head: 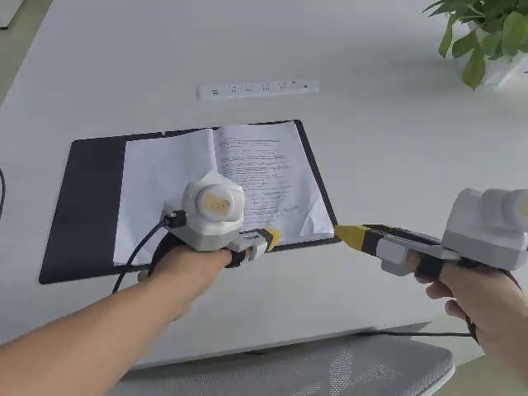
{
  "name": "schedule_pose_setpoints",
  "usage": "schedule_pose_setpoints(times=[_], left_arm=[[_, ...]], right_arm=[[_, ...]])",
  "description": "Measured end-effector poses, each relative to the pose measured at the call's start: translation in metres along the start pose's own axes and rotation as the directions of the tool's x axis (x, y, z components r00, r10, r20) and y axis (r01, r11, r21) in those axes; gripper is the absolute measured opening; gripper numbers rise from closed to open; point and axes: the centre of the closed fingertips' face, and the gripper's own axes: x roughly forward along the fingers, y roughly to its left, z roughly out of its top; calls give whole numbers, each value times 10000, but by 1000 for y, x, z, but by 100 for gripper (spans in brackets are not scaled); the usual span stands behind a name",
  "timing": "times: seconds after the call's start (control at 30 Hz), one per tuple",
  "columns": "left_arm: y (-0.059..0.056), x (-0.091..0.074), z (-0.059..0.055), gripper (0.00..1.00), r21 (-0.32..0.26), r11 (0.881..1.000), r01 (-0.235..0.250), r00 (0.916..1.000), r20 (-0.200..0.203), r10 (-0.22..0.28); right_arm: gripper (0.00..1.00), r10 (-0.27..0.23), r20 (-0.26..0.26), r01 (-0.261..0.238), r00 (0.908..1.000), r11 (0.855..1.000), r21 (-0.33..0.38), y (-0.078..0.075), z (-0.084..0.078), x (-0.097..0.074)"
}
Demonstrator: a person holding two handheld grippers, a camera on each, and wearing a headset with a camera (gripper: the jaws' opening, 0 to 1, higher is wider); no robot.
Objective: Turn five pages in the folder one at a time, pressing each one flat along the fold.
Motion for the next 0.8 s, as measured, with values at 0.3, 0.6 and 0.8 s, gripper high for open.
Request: schedule_pose_setpoints(times=[0.3,0.6,0.8], left_arm=[[-2,37,-4,53,27,9998,-204,9997,-133,204],[-3,55,-19,50,399,9977,-553,9970,-511,573],[-1,55,-18,49,553,9966,-609,9968,-485,636]], right_arm=[[41,41,193,-48,9998,9993,370,-12,3,20],[42,-88,313,66,9995,9976,682,-26,7,36],[41,-66,225,49,9997,9970,770,-31,5,44]])
